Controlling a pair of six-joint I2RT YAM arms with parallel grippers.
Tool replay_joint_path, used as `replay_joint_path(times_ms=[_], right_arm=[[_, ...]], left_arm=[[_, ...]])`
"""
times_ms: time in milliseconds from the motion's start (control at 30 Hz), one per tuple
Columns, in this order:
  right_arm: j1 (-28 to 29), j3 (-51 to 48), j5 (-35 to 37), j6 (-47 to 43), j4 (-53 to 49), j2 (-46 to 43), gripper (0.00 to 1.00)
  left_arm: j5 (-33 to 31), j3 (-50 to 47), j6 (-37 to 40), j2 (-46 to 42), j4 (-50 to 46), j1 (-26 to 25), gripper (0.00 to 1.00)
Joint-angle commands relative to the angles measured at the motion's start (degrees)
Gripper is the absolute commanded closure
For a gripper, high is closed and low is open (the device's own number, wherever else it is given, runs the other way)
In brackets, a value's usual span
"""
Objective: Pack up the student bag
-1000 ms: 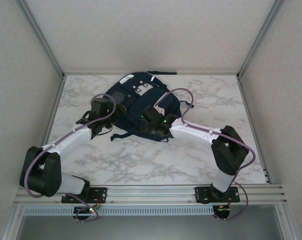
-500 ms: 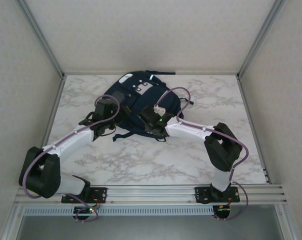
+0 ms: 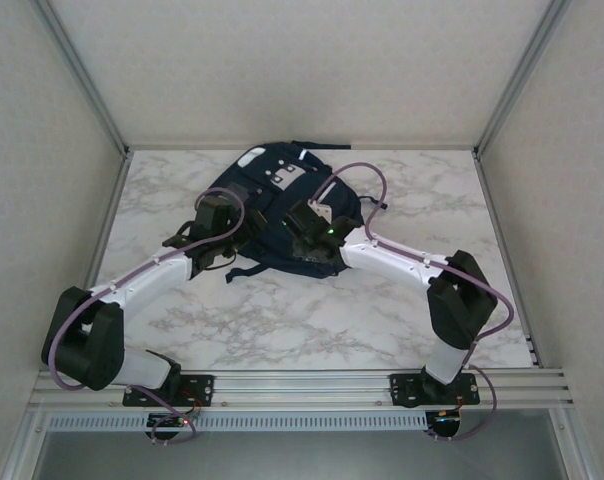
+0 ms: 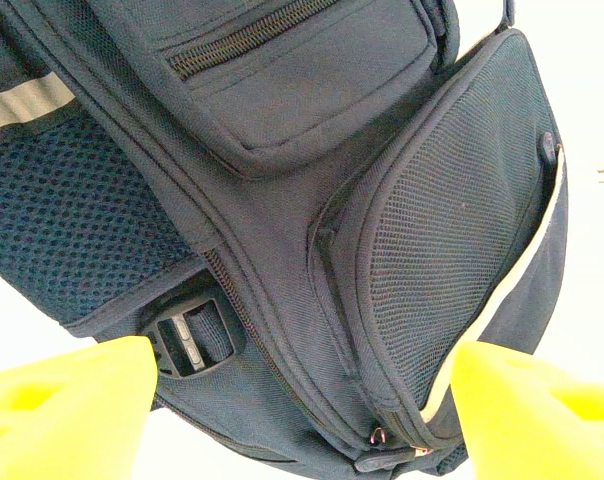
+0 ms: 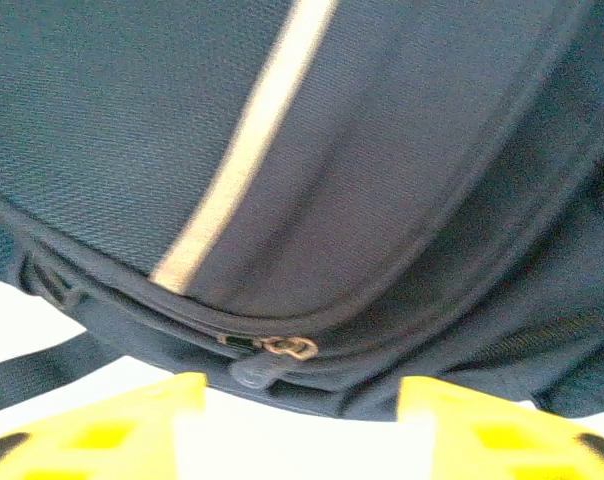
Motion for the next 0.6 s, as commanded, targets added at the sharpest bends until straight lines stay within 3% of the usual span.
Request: replay_joint_path(times_ms=[0, 233, 567], right_arm=[[0.97, 3.32, -0.96, 1.27, 1.7, 3.25, 0.38], [0.9, 7.08, 5.27, 4.95, -3.02, 8.91, 0.41], [1.75, 6.98, 8.61, 6.98, -7.43, 11.14, 0.35]], left_arm=[[-1.96, 1.39, 0.17, -0.71, -0.8, -0.45, 0.23], [-1.33, 1.52, -0.24, -0.46, -0.47, -0.45, 0.22], [-0.93, 1.43, -1.3, -0.25, 0.6, -0.54, 0.22]])
